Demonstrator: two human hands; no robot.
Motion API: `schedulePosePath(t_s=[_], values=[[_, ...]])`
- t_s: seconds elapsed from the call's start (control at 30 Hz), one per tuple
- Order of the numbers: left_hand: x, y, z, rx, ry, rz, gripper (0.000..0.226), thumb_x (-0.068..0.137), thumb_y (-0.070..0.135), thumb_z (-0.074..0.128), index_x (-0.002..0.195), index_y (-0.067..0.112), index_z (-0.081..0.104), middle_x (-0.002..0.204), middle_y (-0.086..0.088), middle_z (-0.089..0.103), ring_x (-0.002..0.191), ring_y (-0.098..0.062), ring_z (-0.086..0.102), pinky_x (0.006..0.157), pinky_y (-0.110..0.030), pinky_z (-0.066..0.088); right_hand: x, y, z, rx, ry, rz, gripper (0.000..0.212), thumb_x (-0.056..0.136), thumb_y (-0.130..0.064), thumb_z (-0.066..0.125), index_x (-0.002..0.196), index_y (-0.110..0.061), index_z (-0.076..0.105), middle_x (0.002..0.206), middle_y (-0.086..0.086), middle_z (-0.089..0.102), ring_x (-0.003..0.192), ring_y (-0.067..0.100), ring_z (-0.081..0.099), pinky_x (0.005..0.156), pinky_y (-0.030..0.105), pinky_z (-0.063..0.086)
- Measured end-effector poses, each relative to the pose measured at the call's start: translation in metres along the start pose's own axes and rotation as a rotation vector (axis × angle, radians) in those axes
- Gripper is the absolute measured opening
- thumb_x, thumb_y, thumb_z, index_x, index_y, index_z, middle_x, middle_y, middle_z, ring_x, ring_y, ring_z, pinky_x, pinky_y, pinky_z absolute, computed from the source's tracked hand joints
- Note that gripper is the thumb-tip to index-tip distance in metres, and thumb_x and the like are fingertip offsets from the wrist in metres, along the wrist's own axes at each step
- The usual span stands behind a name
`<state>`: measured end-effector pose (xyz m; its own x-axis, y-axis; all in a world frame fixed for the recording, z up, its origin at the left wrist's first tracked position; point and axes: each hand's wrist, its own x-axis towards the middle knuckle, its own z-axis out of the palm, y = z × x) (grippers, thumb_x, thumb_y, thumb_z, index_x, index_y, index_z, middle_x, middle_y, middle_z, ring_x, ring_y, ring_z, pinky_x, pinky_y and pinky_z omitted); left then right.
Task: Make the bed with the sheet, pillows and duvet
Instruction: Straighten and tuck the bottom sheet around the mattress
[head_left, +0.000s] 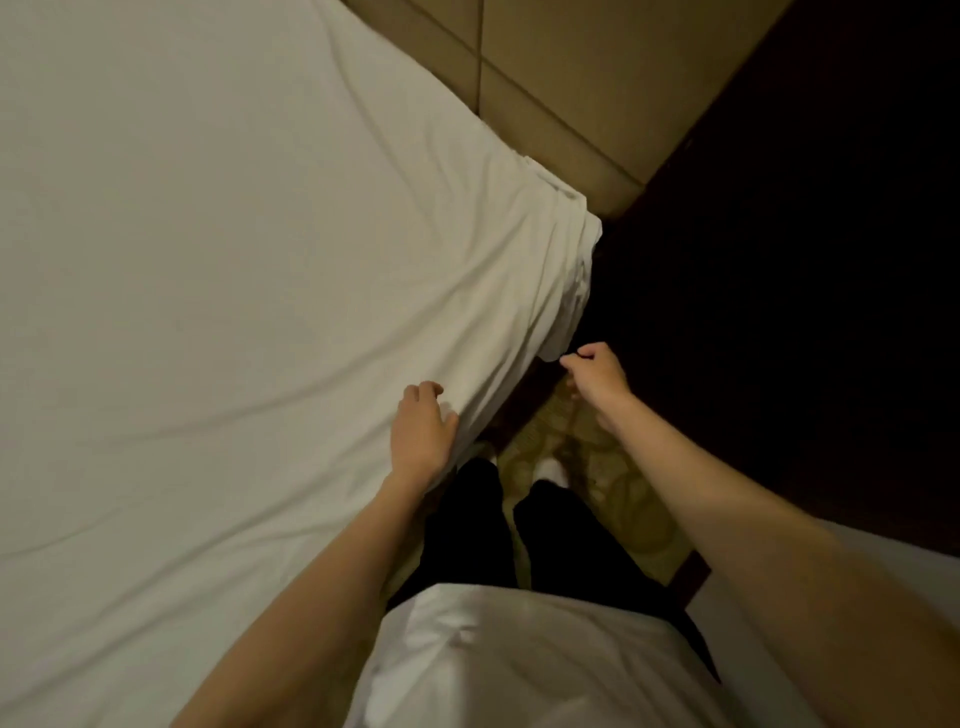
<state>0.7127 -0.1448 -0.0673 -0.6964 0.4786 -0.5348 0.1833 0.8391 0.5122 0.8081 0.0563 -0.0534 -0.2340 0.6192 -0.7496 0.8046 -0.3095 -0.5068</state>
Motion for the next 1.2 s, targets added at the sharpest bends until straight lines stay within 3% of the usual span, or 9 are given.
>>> schedulePosePath(t_s=[0.2, 0.33, 0.43, 0.53, 0.63, 0.77, 0.97, 1.1, 1.2], values=[[0.038, 0.022, 0.048, -0.067, 0.060, 0.050, 0.041, 0.087, 0.018, 0.063, 0.126, 0.011, 0.051, 0.125, -0.009, 0.047, 0.114, -0.028, 0.047, 0.095, -0.037, 0.042, 0.092, -0.022, 0.028, -0.076, -0.103, 0.041, 0.049, 0.093, -0.035, 0.054, 0.133, -0.009, 0.045, 0.131, 0.011, 0.050, 0.116, 0.027, 0.050, 0.098, 0.041, 0.045], [0.072, 0.033, 0.073, 0.067, 0.172, -0.018, 0.052, 0.082, 0.027, 0.070, 0.128, 0.014, 0.049, 0.129, -0.009, 0.044, 0.112, -0.030, 0.045, 0.090, -0.041, 0.042, 0.132, -0.036, 0.047, 0.085, -0.128, 0.042, 0.066, 0.087, -0.038, 0.064, 0.140, -0.007, 0.042, 0.136, 0.007, 0.051, 0.122, 0.028, 0.050, 0.103, 0.041, 0.044], [0.091, 0.032, 0.086, 0.223, 0.356, 0.062, 0.031, 0.074, 0.027, 0.076, 0.101, 0.022, 0.062, 0.109, -0.001, 0.056, 0.097, -0.026, 0.043, 0.076, -0.036, 0.031, 0.153, -0.032, 0.048, 0.104, -0.129, -0.048, 0.064, 0.082, -0.033, 0.071, 0.136, -0.006, 0.048, 0.133, 0.007, 0.056, 0.118, 0.027, 0.055, 0.102, 0.044, 0.046], [0.105, 0.028, 0.092, 0.229, 0.457, 0.133, 0.019, 0.071, 0.026, 0.078, 0.077, 0.019, 0.061, 0.087, 0.005, 0.058, 0.082, -0.022, 0.045, 0.073, -0.030, 0.017, 0.167, -0.015, 0.034, 0.119, -0.190, -0.113, 0.054, 0.074, -0.038, 0.071, 0.117, -0.006, 0.065, 0.110, 0.004, 0.066, 0.097, 0.021, 0.062, 0.088, 0.039, 0.051], [0.104, 0.029, 0.089, 0.133, 0.435, 0.176, 0.014, 0.072, 0.022, 0.073, 0.071, 0.016, 0.060, 0.075, 0.004, 0.059, 0.073, -0.026, 0.051, 0.066, -0.033, 0.029, 0.156, -0.015, 0.013, 0.022, -0.201, -0.187, 0.014, 0.085, -0.029, 0.068, 0.080, -0.016, 0.066, 0.066, -0.007, 0.058, 0.060, 0.005, 0.050, 0.057, 0.021, 0.041], [0.090, 0.043, 0.089, -0.077, 0.371, 0.118, 0.011, 0.074, 0.018, 0.067, 0.069, 0.012, 0.059, 0.071, -0.001, 0.057, 0.067, -0.026, 0.054, 0.056, -0.034, 0.040, 0.148, -0.013, -0.022, 0.067, -0.170, -0.185, 0.008, 0.091, -0.011, 0.060, 0.092, -0.007, 0.066, 0.068, -0.004, 0.057, 0.044, -0.005, 0.051, 0.048, 0.017, 0.040], [0.085, 0.051, 0.095, -0.187, 0.432, -0.003, 0.011, 0.071, 0.023, 0.069, 0.068, 0.014, 0.061, 0.069, 0.001, 0.062, 0.067, -0.021, 0.059, 0.059, -0.034, 0.039, 0.144, -0.015, -0.025, 0.146, -0.126, -0.092, 0.010, 0.089, -0.006, 0.057, 0.091, -0.008, 0.067, 0.077, -0.002, 0.062, 0.067, 0.008, 0.056, 0.053, 0.018, 0.045], [0.095, 0.048, 0.102, -0.051, 0.399, 0.012, 0.017, 0.074, 0.019, 0.071, 0.068, 0.014, 0.055, 0.071, 0.001, 0.057, 0.066, -0.024, 0.055, 0.049, -0.035, 0.041, 0.164, -0.020, 0.004, 0.385, -0.119, 0.119, 0.019, 0.082, 0.008, 0.051, 0.084, -0.007, 0.063, 0.083, 0.005, 0.063, 0.075, 0.019, 0.059, 0.057, 0.027, 0.046], [0.103, 0.049, 0.108, 0.094, 0.367, 0.026, 0.014, 0.078, 0.011, 0.069, 0.074, 0.016, 0.056, 0.078, 0.002, 0.053, 0.070, -0.022, 0.052, 0.042, -0.030, 0.035, 0.177, -0.031, 0.016, 0.448, -0.133, 0.167, 0.029, 0.076, 0.009, 0.050, 0.101, 0.000, 0.061, 0.093, 0.009, 0.063, 0.082, 0.024, 0.060, 0.062, 0.029, 0.051]])
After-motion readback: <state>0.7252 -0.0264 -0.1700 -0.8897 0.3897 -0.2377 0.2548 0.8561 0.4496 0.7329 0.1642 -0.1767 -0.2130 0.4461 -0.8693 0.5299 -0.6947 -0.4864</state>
